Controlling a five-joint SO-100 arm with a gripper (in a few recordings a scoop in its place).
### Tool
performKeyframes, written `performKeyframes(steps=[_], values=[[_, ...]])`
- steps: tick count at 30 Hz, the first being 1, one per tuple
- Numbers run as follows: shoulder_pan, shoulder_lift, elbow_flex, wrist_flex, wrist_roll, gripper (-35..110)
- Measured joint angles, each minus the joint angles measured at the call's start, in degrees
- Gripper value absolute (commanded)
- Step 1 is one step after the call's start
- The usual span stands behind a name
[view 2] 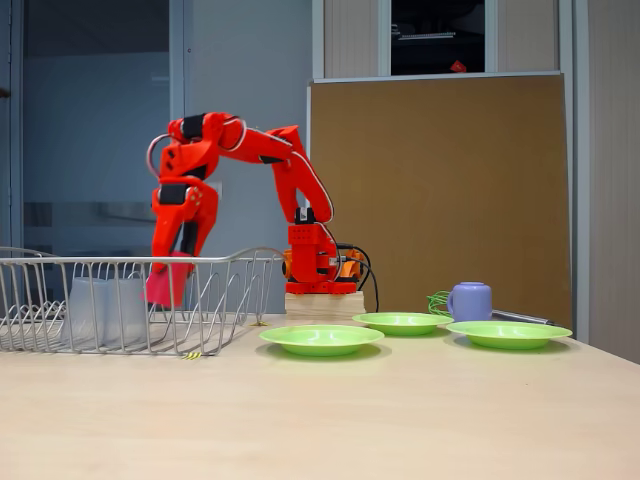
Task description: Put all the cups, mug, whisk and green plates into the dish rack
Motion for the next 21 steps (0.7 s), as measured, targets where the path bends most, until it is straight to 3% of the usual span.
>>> performKeyframes(steps=[11,21], values=[[0.97,-15.29,-18.28,3.96,-1.93,19],[0.79,-19.42,-21.62,3.96,-2.81,29]])
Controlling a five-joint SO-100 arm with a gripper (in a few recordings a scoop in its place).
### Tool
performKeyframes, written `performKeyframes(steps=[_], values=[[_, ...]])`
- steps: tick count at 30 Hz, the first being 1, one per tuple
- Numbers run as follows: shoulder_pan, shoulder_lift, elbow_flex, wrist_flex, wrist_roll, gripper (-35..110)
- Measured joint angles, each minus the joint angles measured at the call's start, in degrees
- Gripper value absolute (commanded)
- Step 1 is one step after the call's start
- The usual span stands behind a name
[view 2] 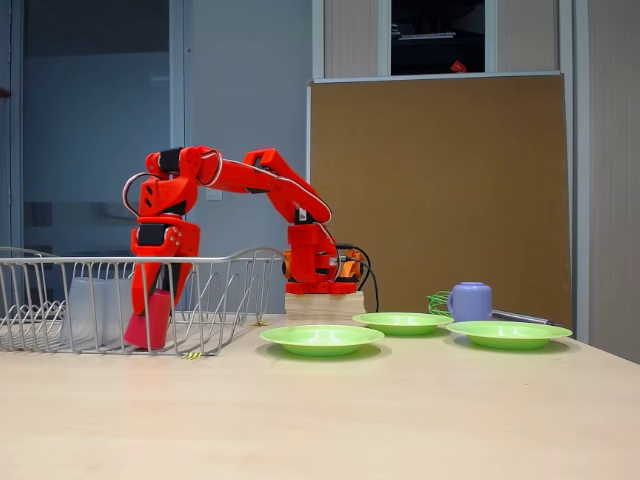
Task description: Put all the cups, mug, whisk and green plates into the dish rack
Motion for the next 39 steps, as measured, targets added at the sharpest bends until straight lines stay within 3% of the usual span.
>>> performKeyframes(steps=[8,27,39], values=[[-0.26,-0.79,-1.67,1.85,-0.18,40],[-2.46,4.83,-5.54,11.51,0.00,41],[-9.14,27.77,15.47,11.69,5.19,40]])
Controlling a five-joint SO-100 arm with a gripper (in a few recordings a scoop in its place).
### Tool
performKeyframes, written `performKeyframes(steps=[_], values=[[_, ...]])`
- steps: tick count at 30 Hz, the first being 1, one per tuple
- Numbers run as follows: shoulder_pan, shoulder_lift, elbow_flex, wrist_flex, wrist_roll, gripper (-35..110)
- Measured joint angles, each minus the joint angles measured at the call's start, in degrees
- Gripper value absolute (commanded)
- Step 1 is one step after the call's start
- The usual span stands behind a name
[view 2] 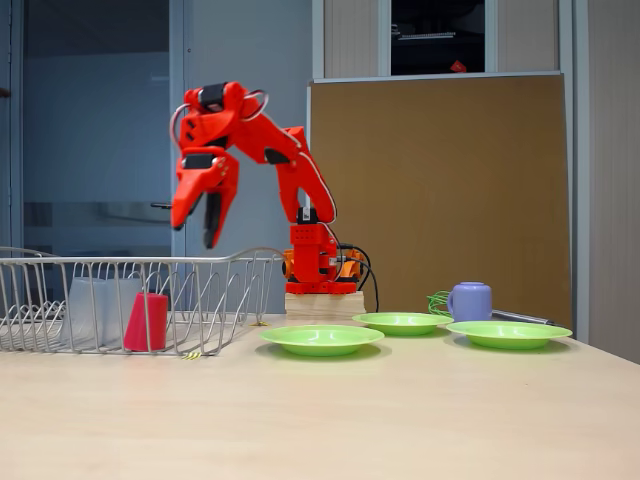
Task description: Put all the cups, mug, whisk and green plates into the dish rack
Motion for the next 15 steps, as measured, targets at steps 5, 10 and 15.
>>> performKeyframes(steps=[5,10,15], values=[[-5.36,11.16,12.30,-0.53,6.86,40],[-13.97,20.04,21.71,-0.79,15.82,40],[-24.79,25.84,28.65,-0.62,30.67,40]])
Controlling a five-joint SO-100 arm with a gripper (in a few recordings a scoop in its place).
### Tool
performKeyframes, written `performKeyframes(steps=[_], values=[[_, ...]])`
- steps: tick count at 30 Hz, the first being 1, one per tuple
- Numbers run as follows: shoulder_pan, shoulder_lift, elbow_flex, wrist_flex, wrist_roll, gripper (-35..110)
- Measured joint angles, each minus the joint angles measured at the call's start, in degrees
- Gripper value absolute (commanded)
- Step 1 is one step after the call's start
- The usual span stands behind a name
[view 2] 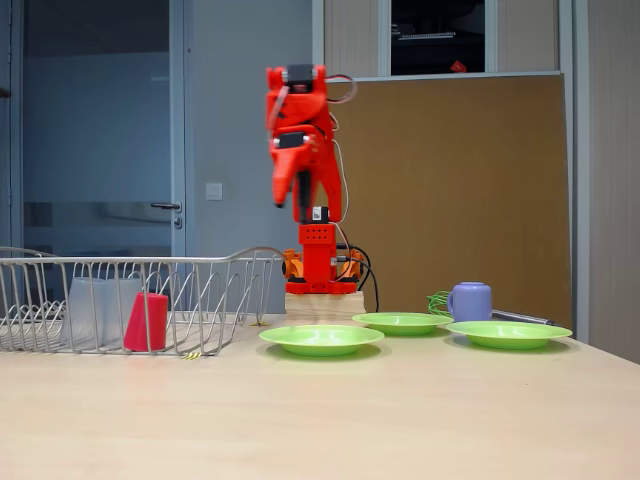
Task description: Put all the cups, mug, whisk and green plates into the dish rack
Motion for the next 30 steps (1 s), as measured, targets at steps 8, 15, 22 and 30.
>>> performKeyframes(steps=[8,15,22,30], values=[[-21.71,1.14,0.79,1.23,34.19,40],[-36.04,2.02,7.12,-3.52,57.66,41],[-47.90,3.43,12.66,-6.86,73.48,42],[-61.17,3.43,13.62,-13.18,94.31,46]])
